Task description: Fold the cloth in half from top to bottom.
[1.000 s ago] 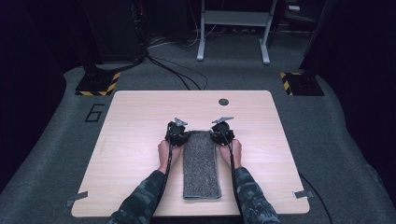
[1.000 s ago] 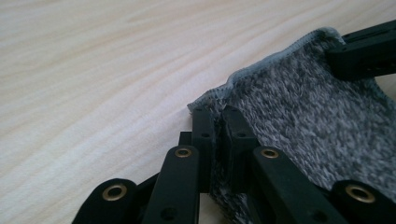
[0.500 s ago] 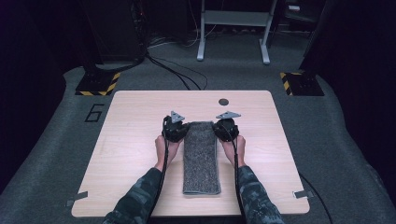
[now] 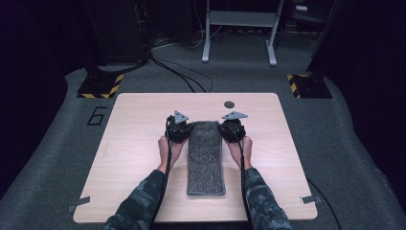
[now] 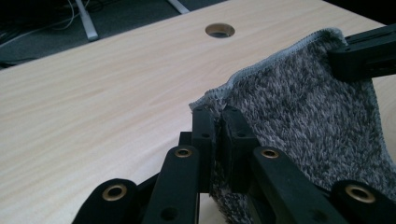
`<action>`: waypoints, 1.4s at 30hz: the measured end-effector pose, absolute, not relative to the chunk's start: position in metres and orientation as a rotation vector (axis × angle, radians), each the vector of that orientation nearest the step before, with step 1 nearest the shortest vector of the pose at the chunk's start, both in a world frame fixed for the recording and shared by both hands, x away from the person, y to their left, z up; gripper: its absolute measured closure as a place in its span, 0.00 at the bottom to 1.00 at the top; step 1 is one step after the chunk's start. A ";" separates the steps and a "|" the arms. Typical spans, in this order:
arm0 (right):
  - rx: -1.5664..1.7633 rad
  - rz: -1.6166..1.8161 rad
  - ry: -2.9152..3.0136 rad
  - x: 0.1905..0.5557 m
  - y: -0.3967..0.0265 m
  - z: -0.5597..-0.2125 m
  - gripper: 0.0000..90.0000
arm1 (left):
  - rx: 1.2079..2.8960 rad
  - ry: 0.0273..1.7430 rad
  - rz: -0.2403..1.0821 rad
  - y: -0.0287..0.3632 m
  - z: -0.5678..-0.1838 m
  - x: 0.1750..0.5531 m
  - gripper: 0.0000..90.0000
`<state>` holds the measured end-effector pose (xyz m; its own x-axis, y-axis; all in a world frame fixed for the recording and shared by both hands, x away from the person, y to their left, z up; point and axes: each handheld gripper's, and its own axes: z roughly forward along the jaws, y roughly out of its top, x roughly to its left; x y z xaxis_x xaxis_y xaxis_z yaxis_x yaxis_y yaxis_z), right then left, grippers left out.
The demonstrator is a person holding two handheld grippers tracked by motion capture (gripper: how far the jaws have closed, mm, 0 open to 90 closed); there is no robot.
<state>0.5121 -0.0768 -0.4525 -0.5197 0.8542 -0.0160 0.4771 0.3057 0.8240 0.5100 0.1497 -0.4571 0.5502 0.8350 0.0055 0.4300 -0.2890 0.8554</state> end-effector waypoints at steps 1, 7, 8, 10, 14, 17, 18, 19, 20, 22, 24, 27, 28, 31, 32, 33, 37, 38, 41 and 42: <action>1.164 1.113 2.109 0.514 -0.077 -0.446 0.97 | 1.908 1.015 0.606 0.150 -0.451 0.511 0.94; 1.104 1.174 2.067 0.508 -0.078 -0.432 0.97 | 1.869 0.984 0.619 0.155 -0.440 0.504 0.94; 1.095 1.185 2.059 0.506 -0.079 -0.430 0.97 | 1.867 0.975 0.619 0.155 -0.439 0.501 0.94; 1.075 1.201 2.056 0.499 -0.081 -0.428 0.97 | 1.862 0.953 0.627 0.155 -0.436 0.496 0.94; 1.068 1.214 2.056 0.495 -0.084 -0.427 0.97 | 1.860 0.933 0.631 0.154 -0.433 0.490 0.94; 1.082 1.243 2.048 0.487 -0.090 -0.428 0.96 | 1.855 0.912 0.630 0.152 -0.433 0.484 0.94; 1.082 1.243 2.048 0.487 -0.090 -0.428 0.96 | 1.861 0.905 0.627 0.151 -0.433 0.481 0.94; 1.072 1.248 2.048 0.485 -0.091 -0.429 0.96 | 1.871 0.894 0.628 0.151 -0.433 0.479 0.94; 1.068 1.250 2.047 0.482 -0.092 -0.429 0.96 | 1.872 0.886 0.628 0.151 -0.434 0.476 0.94; 1.064 1.257 2.050 0.476 -0.094 -0.431 0.96 | 1.875 0.878 0.622 0.150 -0.436 0.471 0.94; 1.041 1.261 2.053 0.469 -0.095 -0.432 0.96 | 1.887 0.864 0.626 0.151 -0.438 0.466 0.94; 1.010 1.264 2.049 0.457 -0.095 -0.436 0.96 | 1.881 0.853 0.623 0.151 -0.442 0.456 0.94; 1.007 1.266 2.048 0.453 -0.096 -0.438 0.96 | 1.885 0.846 0.618 0.152 -0.444 0.454 0.94; 1.002 1.271 2.062 0.443 -0.097 -0.443 0.96 | 1.897 0.841 0.594 0.153 -0.450 0.446 0.94; 1.003 1.275 2.065 0.440 -0.097 -0.445 0.96 | 1.900 0.840 0.590 0.153 -0.451 0.444 0.94; 1.002 1.270 2.073 0.437 -0.097 -0.448 0.96 | 1.895 0.845 0.586 0.153 -0.454 0.442 0.94; 1.002 1.257 2.100 0.428 -0.097 -0.457 0.96 | 1.922 0.840 0.557 0.154 -0.461 0.433 0.93; 0.998 1.255 2.108 0.425 -0.098 -0.460 0.96 | 1.915 0.842 0.561 0.153 -0.463 0.431 0.93; 1.006 1.244 2.122 0.419 -0.099 -0.466 0.96 | 1.923 0.846 0.537 0.154 -0.468 0.426 0.93; 1.010 1.246 2.130 0.417 -0.099 -0.468 0.96 | 1.916 0.848 0.534 0.154 -0.470 0.424 0.93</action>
